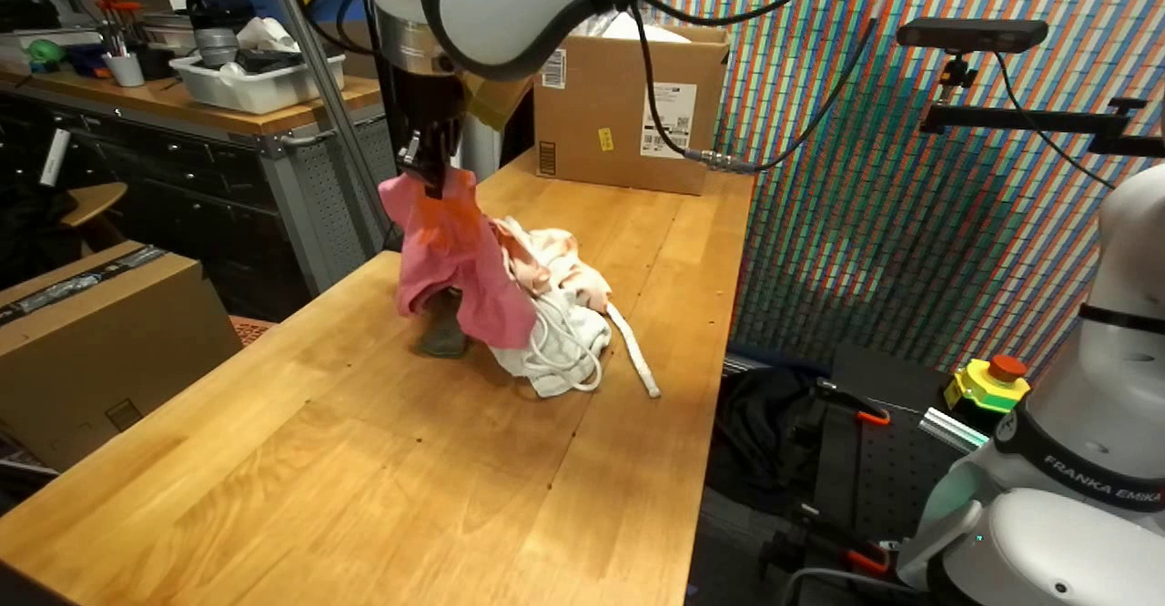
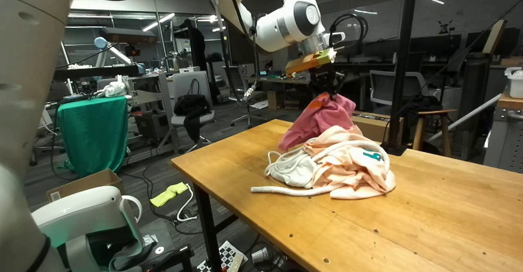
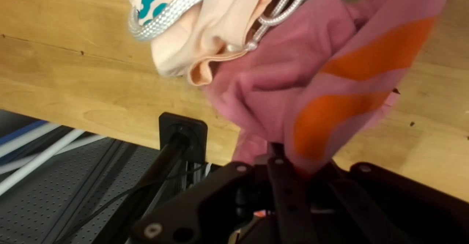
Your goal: Move the pink shirt to the right, move the thick white rope to the left, move the peach shirt to the right, move the white towel to the left, move the radish backwards
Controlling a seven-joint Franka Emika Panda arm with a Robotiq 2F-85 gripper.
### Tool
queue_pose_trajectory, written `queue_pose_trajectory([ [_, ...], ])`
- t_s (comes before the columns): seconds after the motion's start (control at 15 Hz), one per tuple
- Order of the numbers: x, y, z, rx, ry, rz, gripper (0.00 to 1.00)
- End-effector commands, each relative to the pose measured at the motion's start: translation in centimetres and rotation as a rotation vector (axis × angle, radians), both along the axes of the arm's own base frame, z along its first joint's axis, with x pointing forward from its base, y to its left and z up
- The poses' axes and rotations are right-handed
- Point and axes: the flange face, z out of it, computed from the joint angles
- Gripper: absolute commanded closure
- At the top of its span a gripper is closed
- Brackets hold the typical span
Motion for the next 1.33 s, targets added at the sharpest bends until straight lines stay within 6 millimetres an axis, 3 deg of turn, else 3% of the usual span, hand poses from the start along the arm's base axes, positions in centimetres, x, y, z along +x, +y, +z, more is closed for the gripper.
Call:
queue_pose_trajectory([
  [0.0, -0.8, 0.2, 5.1, -0.001, -0.085, -0.043, 0.98],
  [0.27, -1.4, -0.7, 10.1, 0.030, -0.150, -0.102, 0.98],
  [0.53, -1.9, -3.3, 13.0, 0.029, -0.197, -0.178, 0.98],
  [0.73, -2.2, -6.8, 14.3, 0.023, -0.223, -0.262, 0.98],
  [0.93, -2.7, -12.1, 15.0, 0.020, -0.239, -0.371, 0.98],
  [1.27, -4.0, -20.7, 14.2, 0.025, -0.246, -0.564, 0.98],
])
